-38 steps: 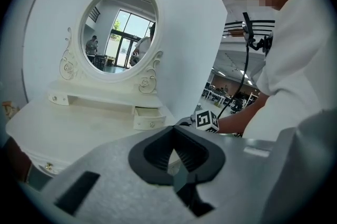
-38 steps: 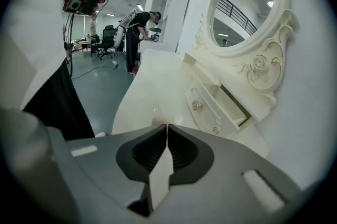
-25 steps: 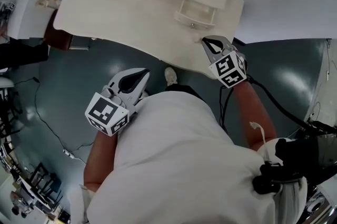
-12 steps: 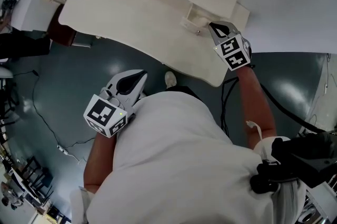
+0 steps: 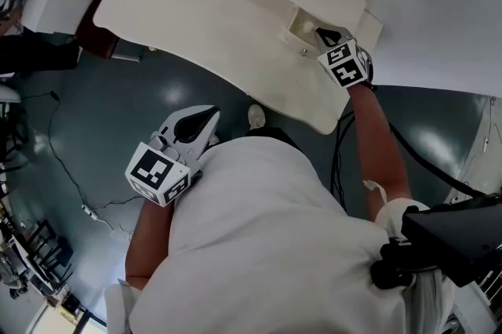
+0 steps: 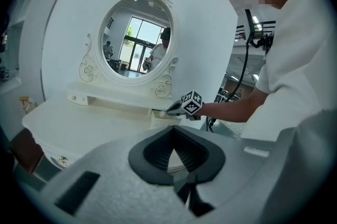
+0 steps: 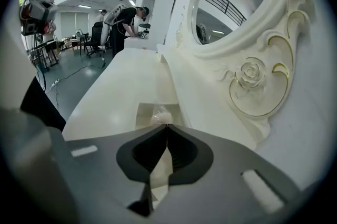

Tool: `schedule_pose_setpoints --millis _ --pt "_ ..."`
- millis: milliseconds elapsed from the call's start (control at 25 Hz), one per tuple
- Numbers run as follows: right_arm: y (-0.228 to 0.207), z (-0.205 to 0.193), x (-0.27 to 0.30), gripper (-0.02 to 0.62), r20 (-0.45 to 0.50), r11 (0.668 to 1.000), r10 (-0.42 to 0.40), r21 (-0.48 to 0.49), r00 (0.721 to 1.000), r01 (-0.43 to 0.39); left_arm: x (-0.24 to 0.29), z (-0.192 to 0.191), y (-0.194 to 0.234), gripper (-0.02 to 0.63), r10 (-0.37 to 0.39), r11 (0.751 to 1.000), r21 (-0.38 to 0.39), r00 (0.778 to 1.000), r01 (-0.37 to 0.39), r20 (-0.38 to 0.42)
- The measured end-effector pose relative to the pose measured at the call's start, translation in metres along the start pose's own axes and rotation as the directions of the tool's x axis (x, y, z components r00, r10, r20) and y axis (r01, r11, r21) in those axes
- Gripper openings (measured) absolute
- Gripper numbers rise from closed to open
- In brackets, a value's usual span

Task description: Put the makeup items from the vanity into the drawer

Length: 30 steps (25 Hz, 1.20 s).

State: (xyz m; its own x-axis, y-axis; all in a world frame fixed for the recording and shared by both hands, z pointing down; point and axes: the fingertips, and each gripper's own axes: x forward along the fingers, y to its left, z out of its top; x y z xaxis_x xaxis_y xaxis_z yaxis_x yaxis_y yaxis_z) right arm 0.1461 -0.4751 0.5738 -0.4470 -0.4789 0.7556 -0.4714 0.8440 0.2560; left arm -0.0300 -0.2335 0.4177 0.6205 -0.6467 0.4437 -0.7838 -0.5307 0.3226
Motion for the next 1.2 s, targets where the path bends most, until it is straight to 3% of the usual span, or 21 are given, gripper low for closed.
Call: schedule_pose_setpoints --millis 640,1200 --pt "0.003 -0.015 0.033 0.006 -0.080 0.999 0.054 0.010 0.995 -0.053 0.006 0.003 0.013 0.001 0.007 1.000 -0.021 1.000 -0.007 -0.013" --pt "0.002 -0.010 0.028 0.044 -0.069 0.998 0.049 0.029 0.996 -0.047 0.000 0.004 0.018 0.001 -0.013 1.000 -0.018 1.000 0.013 -0.013"
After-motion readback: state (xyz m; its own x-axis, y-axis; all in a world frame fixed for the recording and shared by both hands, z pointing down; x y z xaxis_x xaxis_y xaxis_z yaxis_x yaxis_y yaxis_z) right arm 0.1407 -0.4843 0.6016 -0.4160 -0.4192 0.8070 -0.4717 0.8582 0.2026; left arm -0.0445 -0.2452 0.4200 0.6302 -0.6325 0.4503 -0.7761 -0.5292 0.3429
